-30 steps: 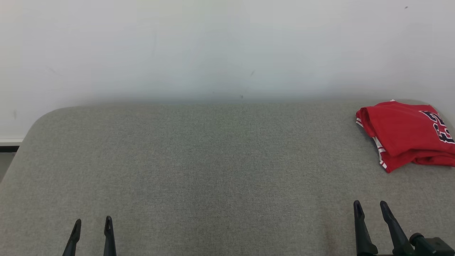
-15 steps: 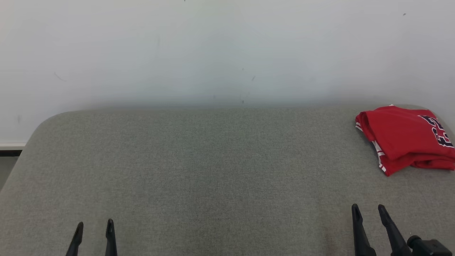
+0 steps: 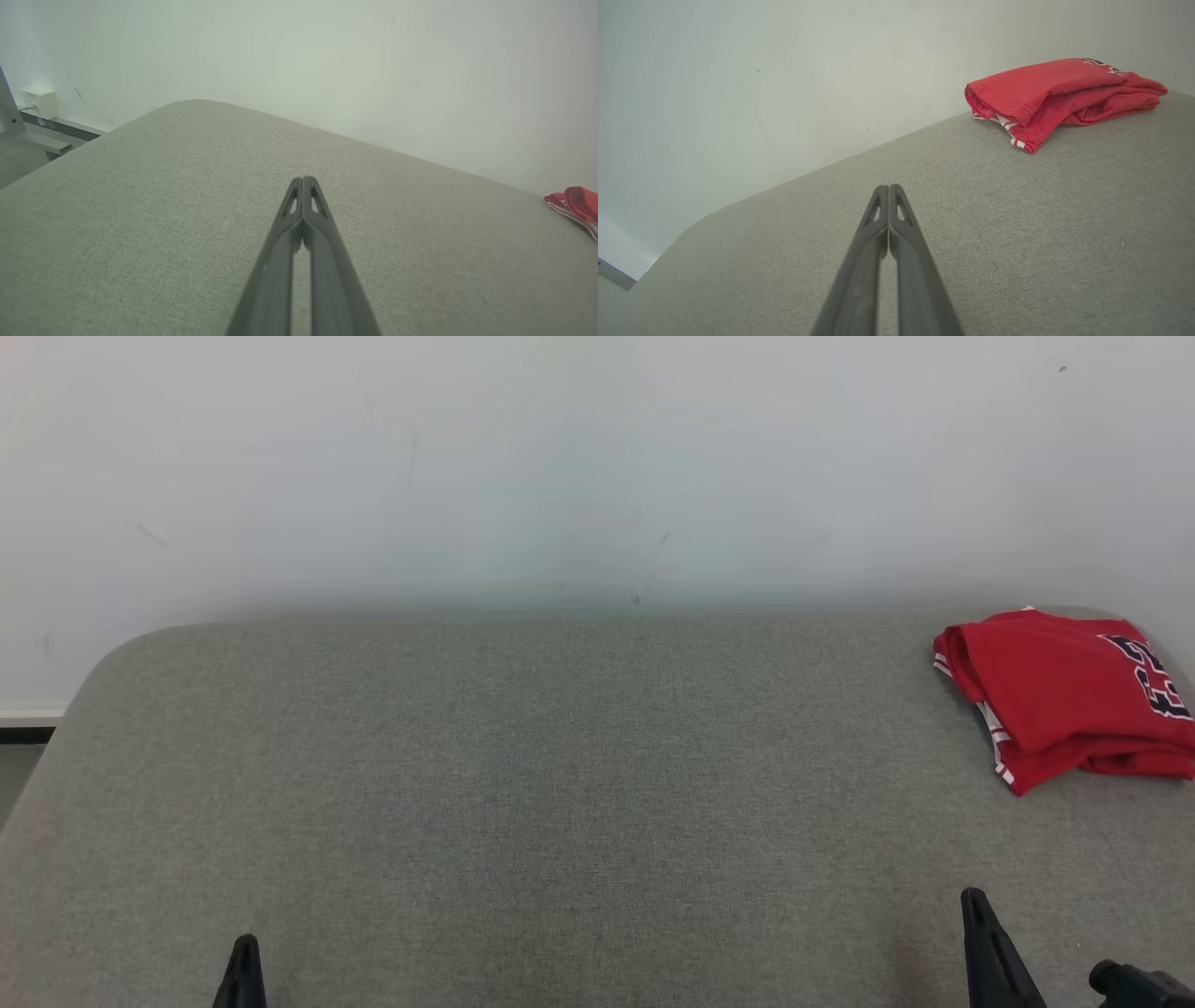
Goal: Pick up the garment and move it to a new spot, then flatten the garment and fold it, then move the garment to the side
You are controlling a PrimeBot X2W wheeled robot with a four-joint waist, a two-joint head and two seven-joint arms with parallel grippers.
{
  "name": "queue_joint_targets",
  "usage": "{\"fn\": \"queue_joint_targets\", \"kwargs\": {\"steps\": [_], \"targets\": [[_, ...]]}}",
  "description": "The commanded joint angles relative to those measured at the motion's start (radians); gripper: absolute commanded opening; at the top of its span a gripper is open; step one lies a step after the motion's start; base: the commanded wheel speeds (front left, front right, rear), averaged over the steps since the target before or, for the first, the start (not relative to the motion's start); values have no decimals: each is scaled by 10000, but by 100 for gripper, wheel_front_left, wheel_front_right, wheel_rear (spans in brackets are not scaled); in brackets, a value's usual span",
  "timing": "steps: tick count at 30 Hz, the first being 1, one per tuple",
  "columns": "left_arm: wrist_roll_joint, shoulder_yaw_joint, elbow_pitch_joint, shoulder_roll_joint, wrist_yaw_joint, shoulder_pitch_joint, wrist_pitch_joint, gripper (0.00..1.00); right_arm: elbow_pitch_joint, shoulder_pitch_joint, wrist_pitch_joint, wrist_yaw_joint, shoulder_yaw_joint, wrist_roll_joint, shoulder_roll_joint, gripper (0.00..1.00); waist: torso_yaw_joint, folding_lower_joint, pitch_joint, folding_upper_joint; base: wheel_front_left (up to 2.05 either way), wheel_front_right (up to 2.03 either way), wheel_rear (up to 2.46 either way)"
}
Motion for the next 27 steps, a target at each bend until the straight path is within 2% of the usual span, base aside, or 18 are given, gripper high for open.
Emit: {"fn": "queue_joint_targets", "kwargs": {"steps": [1, 27], "targets": [[-484, 45, -112, 10, -59, -334, 78, 0, -98, -328, 65, -2, -74, 455, -3, 0, -3, 0, 10, 0, 0, 0, 0], [-4467, 180, 109, -162, -178, -903, 1075, 0, 333, -1001, 876, -7, -389, 4194, 52, 0, -43, 0, 172, 0, 0, 0, 0]]}}
